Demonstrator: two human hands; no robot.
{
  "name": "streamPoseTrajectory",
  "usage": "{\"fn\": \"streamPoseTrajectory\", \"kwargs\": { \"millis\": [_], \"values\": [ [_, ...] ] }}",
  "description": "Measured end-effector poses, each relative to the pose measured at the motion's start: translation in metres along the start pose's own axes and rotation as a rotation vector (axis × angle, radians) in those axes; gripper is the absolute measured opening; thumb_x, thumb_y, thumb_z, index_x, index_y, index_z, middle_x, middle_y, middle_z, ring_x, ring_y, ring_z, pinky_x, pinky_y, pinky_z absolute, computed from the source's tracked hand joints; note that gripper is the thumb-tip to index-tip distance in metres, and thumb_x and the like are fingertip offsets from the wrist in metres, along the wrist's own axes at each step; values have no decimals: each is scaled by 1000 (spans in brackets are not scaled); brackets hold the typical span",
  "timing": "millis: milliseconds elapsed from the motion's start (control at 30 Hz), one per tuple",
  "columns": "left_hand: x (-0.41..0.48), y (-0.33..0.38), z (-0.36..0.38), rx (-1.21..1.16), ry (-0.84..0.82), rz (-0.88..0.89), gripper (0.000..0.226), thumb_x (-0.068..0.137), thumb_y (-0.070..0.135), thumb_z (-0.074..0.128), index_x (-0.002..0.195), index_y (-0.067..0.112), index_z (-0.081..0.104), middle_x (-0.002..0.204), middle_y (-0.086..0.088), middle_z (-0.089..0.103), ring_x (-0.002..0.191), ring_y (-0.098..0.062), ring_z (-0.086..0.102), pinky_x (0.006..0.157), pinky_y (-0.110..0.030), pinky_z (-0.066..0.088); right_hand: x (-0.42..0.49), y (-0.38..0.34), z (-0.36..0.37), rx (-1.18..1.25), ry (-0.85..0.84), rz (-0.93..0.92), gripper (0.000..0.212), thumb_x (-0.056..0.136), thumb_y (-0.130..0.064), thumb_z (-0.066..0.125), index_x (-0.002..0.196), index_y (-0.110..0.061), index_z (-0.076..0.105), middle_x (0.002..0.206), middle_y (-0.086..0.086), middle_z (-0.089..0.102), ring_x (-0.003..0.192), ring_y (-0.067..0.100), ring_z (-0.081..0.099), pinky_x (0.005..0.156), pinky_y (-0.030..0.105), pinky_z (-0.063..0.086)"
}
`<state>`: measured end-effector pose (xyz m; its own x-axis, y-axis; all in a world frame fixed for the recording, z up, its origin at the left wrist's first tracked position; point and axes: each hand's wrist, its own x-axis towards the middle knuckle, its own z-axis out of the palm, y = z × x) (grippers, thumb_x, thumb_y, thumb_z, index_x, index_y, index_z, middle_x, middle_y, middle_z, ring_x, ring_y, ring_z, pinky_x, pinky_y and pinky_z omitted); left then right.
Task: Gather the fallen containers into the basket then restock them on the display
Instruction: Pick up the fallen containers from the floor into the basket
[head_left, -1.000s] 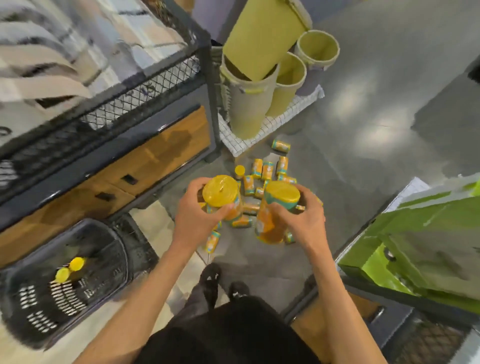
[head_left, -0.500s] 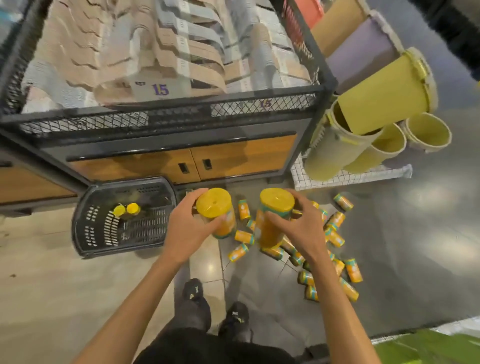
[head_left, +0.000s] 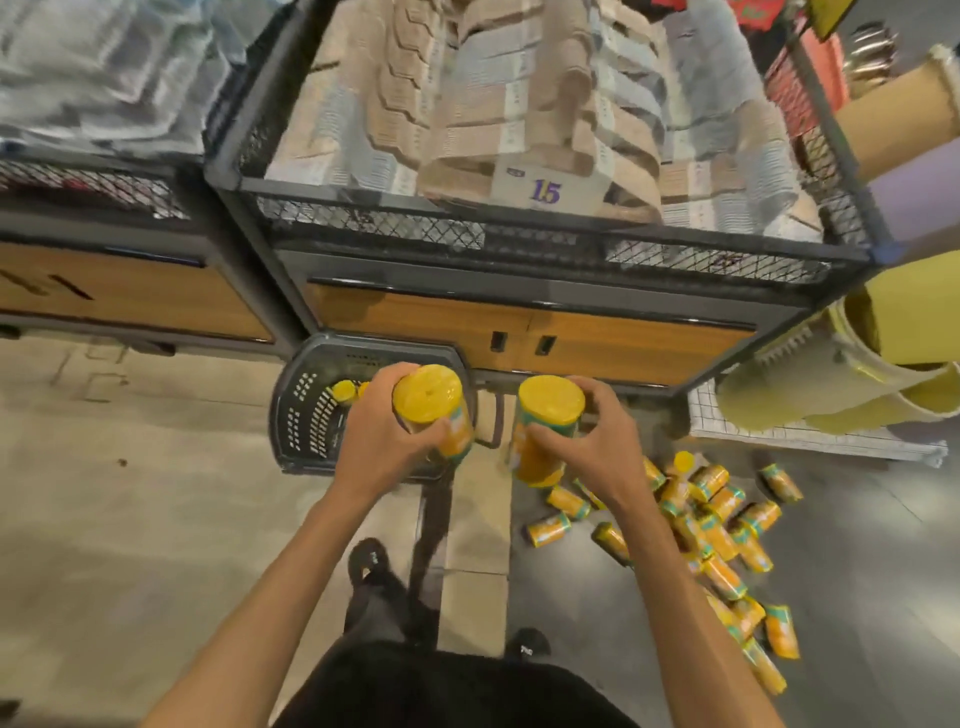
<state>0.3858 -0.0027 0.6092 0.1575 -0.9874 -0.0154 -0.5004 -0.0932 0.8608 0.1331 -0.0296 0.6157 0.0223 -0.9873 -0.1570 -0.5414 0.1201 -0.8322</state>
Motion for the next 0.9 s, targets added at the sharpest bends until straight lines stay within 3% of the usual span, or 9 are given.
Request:
{"fn": "streamPoseTrajectory", "kwargs": {
  "millis": [67, 167, 267, 433, 567, 733, 900],
  "values": [
    [12, -23, -29, 19, 8, -31, 63, 62, 53, 67, 119, 33, 48, 114, 9, 55, 100, -11, 55, 86, -41, 53, 9, -16, 30, -7, -16, 15, 65, 68, -36, 87, 123, -31, 52, 109, -21, 57, 102, 3, 55, 80, 11, 41],
    [30, -55, -65, 60, -8, -81, 78, 65, 53, 73, 134, 28, 47, 128, 6, 53, 114, -13, 52, 97, -40, 50, 25, -35, 73, -29, -20, 30, 65, 67, -38, 87, 121, -31, 51, 109, -17, 59, 102, 6, 57, 85, 24, 48],
    [45, -88, -88, 118, -33, -135, 86, 74, 42, 82, 146, 20, 40, 142, -1, 48, 126, -18, 47, 104, -39, 43, 38, -46, 111, -54, -36, 32, 66, 66, -40, 87, 120, -31, 50, 108, -16, 60, 99, 7, 58, 82, 27, 50],
    [77, -142, -102, 172, -71, -129, 71, 69, 45, 84, 128, 19, 56, 121, -2, 60, 108, -19, 57, 91, -37, 49, 71, -53, 160, -133, -97, 64, 74, 67, -43, 85, 129, -31, 45, 119, -9, 59, 106, 13, 58, 85, 34, 50],
    [110, -179, -95, 262, -146, -123, 71, 66, 42, 88, 124, 14, 57, 118, -6, 61, 107, -24, 56, 88, -34, 45, 105, -42, 193, -271, -179, 63, 88, 71, -47, 82, 143, -25, 39, 139, -3, 52, 124, 20, 50, 97, 36, 44],
    [150, -231, -66, 306, -202, -148, 73, 66, 40, 88, 125, 14, 54, 122, -7, 58, 112, -25, 54, 90, -35, 43, 154, -4, 236, -310, -235, 72, 68, 72, -39, 83, 129, -21, 51, 126, 0, 58, 113, 20, 55, 85, 29, 40],
    [179, -303, -13, 348, -263, -191, 77, 67, 37, 87, 127, 10, 49, 126, -12, 50, 115, -27, 50, 93, -35, 40, 202, 71, 297, -370, -289, 63, 71, 70, -41, 86, 127, -18, 50, 123, 3, 59, 111, 23, 56, 82, 33, 43]
  ]
}}
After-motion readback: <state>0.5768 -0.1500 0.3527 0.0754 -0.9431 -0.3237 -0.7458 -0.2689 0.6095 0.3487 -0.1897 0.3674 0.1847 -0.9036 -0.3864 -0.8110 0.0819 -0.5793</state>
